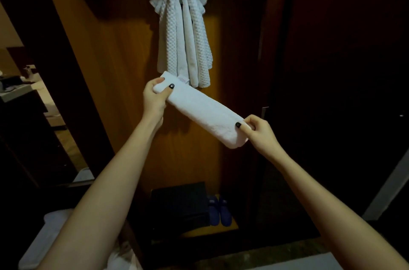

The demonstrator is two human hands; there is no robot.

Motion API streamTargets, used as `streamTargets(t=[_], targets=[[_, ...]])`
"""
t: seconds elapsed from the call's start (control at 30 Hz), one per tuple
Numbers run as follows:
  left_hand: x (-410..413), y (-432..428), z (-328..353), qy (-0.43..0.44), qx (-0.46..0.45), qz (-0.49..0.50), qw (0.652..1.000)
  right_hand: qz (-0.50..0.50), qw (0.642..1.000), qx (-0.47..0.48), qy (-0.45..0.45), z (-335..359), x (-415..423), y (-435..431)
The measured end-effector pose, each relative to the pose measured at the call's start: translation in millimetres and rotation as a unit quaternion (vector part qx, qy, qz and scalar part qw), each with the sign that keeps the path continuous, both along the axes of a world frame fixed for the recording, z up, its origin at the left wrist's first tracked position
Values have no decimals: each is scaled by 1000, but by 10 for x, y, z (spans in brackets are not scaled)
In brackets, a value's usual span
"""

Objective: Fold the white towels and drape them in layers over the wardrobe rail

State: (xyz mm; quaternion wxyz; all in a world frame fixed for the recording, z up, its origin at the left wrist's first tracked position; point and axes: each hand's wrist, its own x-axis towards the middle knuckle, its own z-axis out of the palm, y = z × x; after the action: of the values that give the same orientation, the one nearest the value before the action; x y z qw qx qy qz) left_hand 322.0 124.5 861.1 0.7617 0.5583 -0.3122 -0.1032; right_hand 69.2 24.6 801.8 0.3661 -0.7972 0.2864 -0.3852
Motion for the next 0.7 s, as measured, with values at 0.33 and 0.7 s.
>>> streamTargets(t=[0.33, 0.7], targets=[[76, -101, -263, -110, 99, 88, 985, -11, 967, -213, 139, 35, -177, -29], [48, -118, -362, -78, 86, 57, 992, -13, 989, -120, 81, 119, -258, -47]])
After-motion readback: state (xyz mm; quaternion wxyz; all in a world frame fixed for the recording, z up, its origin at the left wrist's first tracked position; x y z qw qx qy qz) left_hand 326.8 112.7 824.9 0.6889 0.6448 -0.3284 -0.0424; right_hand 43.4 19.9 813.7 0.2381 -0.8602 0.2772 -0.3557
